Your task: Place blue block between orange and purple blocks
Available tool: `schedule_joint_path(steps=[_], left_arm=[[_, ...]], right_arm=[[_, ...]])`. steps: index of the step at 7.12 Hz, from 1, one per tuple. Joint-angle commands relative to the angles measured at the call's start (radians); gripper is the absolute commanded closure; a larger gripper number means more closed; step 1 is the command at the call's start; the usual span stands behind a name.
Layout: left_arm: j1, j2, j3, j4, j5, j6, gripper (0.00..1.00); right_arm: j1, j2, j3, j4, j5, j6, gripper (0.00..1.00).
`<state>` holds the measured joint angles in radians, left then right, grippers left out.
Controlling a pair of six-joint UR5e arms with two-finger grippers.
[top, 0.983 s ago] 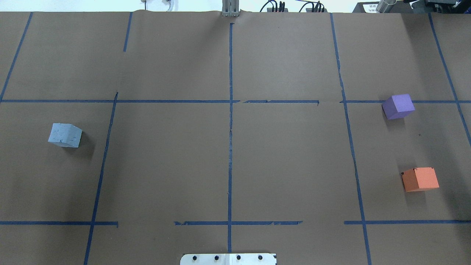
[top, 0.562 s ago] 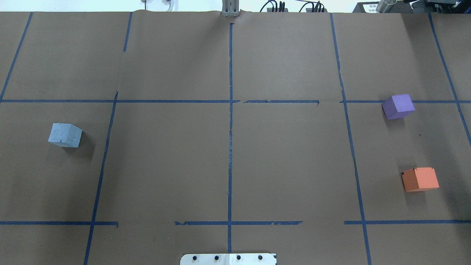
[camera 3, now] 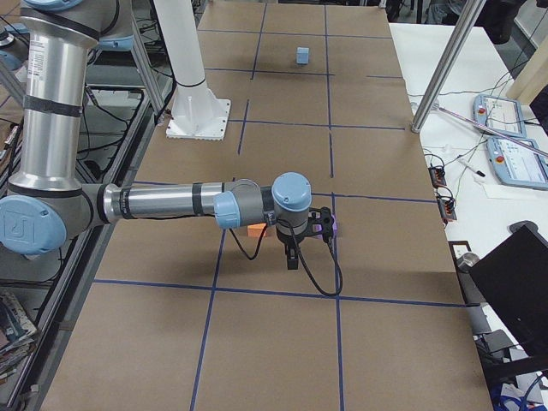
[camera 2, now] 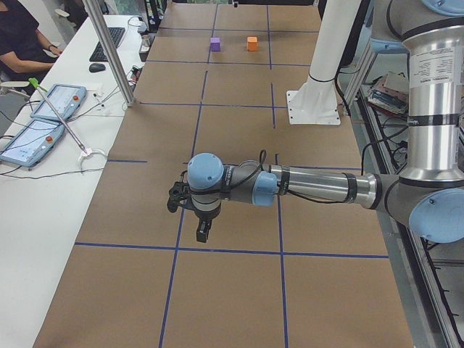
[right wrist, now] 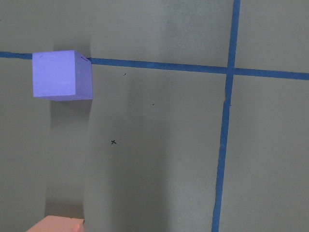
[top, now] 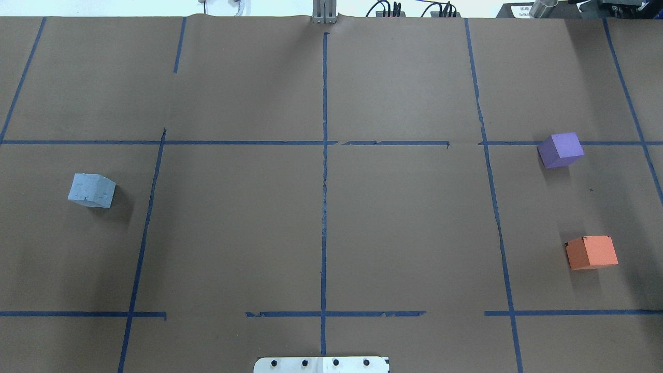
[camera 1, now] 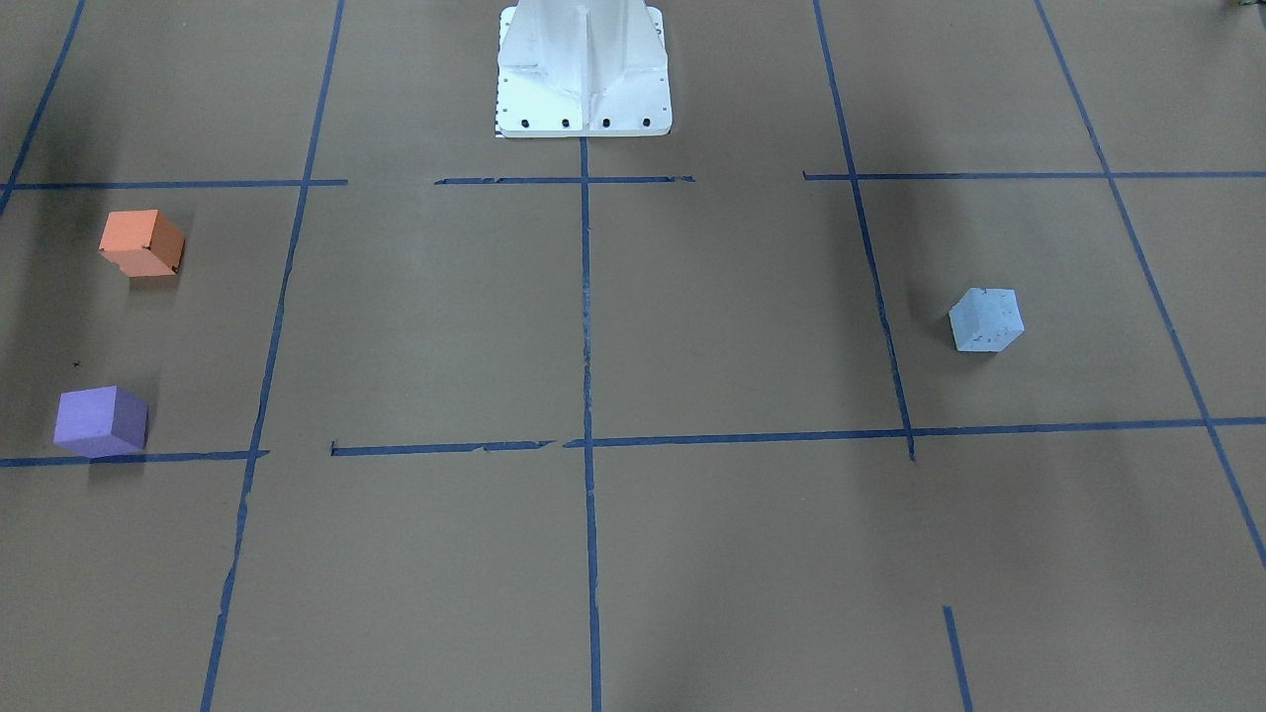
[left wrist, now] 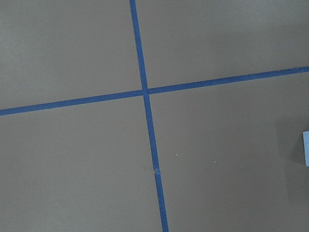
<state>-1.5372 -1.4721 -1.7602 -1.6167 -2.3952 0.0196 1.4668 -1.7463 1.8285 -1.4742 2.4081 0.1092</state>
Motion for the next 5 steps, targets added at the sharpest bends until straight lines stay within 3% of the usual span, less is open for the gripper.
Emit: schedule_joint_path(steps=[1, 3, 5], left_arm=[[0.101, -0.005, -0.002, -0.096, 0.001, -0.201, 0.00], [0.248, -0.011, -0.001, -0.326, 0.007, -0.524, 0.00], [0.415, -0.072, -0.001, -0.359, 0.156, -0.759, 0.00]], right_arm=[[0.000, 0.001, 0.000, 0.000, 0.003, 0.001, 0.00], [0.000, 0.001, 0.000, 0.003, 0.003, 0.001, 0.00], [0.000, 0.001, 0.000, 0.003, 0.003, 0.001, 0.00]])
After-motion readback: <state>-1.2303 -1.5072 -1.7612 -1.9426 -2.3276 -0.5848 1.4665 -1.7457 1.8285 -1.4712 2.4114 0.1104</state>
